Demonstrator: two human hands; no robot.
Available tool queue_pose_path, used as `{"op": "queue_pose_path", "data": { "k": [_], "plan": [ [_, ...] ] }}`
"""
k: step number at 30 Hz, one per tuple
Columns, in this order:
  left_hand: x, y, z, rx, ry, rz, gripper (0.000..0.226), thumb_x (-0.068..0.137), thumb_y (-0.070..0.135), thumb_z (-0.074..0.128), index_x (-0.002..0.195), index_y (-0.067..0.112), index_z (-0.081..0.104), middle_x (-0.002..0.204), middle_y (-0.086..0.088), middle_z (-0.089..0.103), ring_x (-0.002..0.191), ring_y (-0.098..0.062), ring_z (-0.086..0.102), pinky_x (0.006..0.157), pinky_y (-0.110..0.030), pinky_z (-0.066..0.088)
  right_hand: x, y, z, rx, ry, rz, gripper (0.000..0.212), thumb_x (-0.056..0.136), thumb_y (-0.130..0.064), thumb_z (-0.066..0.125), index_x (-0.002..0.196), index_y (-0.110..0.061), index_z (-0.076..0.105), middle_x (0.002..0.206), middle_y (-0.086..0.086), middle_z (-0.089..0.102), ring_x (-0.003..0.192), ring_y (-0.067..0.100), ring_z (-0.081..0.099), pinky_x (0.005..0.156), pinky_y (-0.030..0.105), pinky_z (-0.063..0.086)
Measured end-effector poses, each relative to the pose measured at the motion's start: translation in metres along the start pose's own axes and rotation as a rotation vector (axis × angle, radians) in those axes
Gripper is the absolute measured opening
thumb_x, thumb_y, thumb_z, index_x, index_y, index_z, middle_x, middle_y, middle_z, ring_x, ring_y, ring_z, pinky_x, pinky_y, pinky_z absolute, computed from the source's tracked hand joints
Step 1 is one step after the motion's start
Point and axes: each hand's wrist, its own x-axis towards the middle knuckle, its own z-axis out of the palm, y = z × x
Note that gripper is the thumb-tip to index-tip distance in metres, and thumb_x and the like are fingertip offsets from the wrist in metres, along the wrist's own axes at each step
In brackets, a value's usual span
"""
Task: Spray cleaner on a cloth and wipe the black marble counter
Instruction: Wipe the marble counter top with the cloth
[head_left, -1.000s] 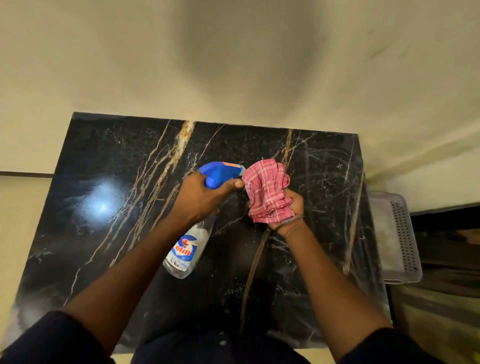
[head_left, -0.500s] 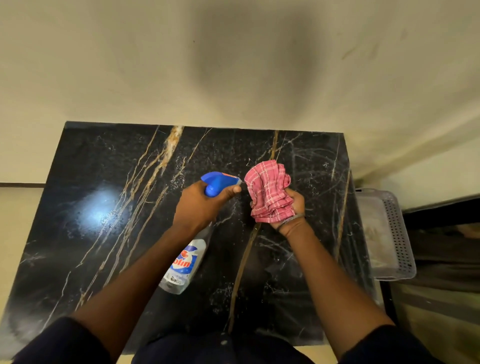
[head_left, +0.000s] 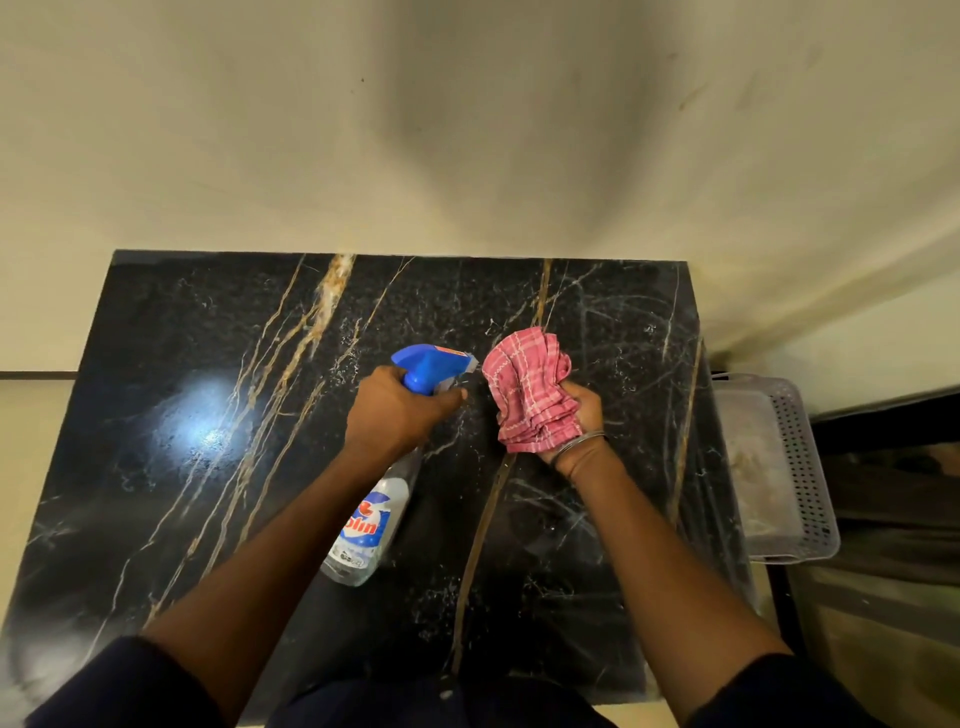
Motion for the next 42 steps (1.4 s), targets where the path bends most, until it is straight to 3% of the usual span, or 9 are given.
{"op": "queue_pose_path", "data": {
  "k": [5, 8, 10, 12, 15, 17, 24, 31, 42],
  "plan": [
    [0.0, 0.013, -0.001, -0.067, -0.005, 0.032, 0.044, 0.072, 0.049, 0.081, 0.089, 0.012, 0.066, 0.077, -0.01, 0.071, 0.07, -0.026, 0.07, 0.068, -0.041, 0.059, 0.004, 0.005, -0.004, 0.002, 0.026, 0.007, 0.06, 0.053, -0.018, 0.088, 0.109, -0.001, 0.072, 0.118, 0.017, 0.067, 0.108, 0.033, 0.066, 0.094, 0.048, 0.053],
    [0.004, 0.014, 0.0, -0.081, -0.047, 0.025, 0.044, 0.071, 0.049, 0.081, 0.091, 0.013, 0.065, 0.077, -0.007, 0.071, 0.07, -0.024, 0.071, 0.071, -0.045, 0.061, 0.016, -0.001, 0.001, -0.121, 0.229, -0.129, 0.038, 0.083, -0.016, 0.063, 0.119, -0.003, 0.064, 0.108, 0.012, 0.07, 0.103, 0.028, 0.067, 0.098, 0.043, 0.051],
    [0.007, 0.011, 0.0, -0.081, -0.058, 0.028, 0.045, 0.071, 0.05, 0.08, 0.092, 0.014, 0.064, 0.077, -0.004, 0.07, 0.069, -0.021, 0.07, 0.072, -0.044, 0.061, 0.029, -0.012, 0.005, -0.568, 0.434, -0.36, 0.032, 0.099, -0.012, 0.045, 0.128, -0.006, 0.058, 0.105, 0.006, 0.068, 0.103, 0.025, 0.064, 0.102, 0.043, 0.048],
    [0.011, 0.01, 0.0, -0.077, -0.058, 0.02, 0.051, 0.069, 0.054, 0.08, 0.095, 0.013, 0.064, 0.078, -0.004, 0.07, 0.069, -0.02, 0.07, 0.072, -0.044, 0.062, 0.041, -0.027, 0.002, -1.342, 0.511, -0.634, 0.036, 0.099, -0.027, 0.049, 0.133, -0.015, 0.056, 0.117, 0.006, 0.063, 0.108, 0.023, 0.06, 0.102, 0.045, 0.048],
    [0.017, 0.01, 0.002, -0.053, -0.047, 0.004, 0.054, 0.069, 0.056, 0.079, 0.098, 0.013, 0.064, 0.079, -0.004, 0.07, 0.072, -0.02, 0.07, 0.071, -0.039, 0.061, 0.061, -0.045, -0.005, -2.224, 0.315, -0.435, 0.066, 0.094, -0.047, 0.051, 0.152, -0.032, 0.025, 0.158, 0.006, 0.024, 0.138, 0.032, 0.032, 0.113, 0.05, 0.031],
    [0.021, 0.011, 0.003, -0.04, -0.044, 0.01, 0.049, 0.072, 0.053, 0.079, 0.097, 0.013, 0.065, 0.081, -0.005, 0.07, 0.074, -0.021, 0.069, 0.07, -0.036, 0.057, 0.073, -0.046, -0.003, -2.5, 0.306, -0.364, 0.07, 0.094, -0.053, 0.046, 0.154, -0.029, 0.019, 0.162, 0.005, 0.012, 0.147, 0.033, 0.015, 0.113, 0.053, 0.025],
    [0.041, 0.011, 0.01, -0.045, -0.044, -0.002, 0.05, 0.071, 0.055, 0.079, 0.091, 0.012, 0.065, 0.077, -0.005, 0.07, 0.066, -0.016, 0.066, 0.059, -0.026, 0.05, 0.114, -0.017, 0.001, -2.567, 0.362, -0.398, 0.063, 0.099, -0.041, 0.036, 0.154, -0.014, 0.022, 0.16, 0.011, 0.019, 0.148, 0.036, 0.011, 0.121, 0.05, 0.012],
    [0.055, 0.012, 0.011, -0.048, -0.075, 0.009, 0.061, 0.062, 0.068, 0.075, 0.088, 0.014, 0.065, 0.078, -0.008, 0.071, 0.072, -0.023, 0.07, 0.072, -0.043, 0.058, 0.117, -0.046, -0.006, -2.534, 0.247, -0.507, 0.058, 0.098, -0.037, 0.043, 0.151, -0.014, 0.031, 0.156, 0.009, 0.03, 0.147, 0.032, 0.017, 0.121, 0.045, 0.017],
    [0.059, 0.023, 0.01, -0.038, -0.138, 0.08, 0.052, 0.071, 0.053, 0.079, 0.091, 0.006, 0.068, 0.082, -0.011, 0.073, 0.075, -0.023, 0.07, 0.07, -0.033, 0.056, 0.107, -0.113, -0.036, -2.232, 1.009, -0.419, 0.06, 0.099, -0.035, 0.036, 0.152, -0.01, 0.026, 0.16, 0.014, 0.022, 0.148, 0.038, 0.011, 0.121, 0.049, 0.014]
  ]
}}
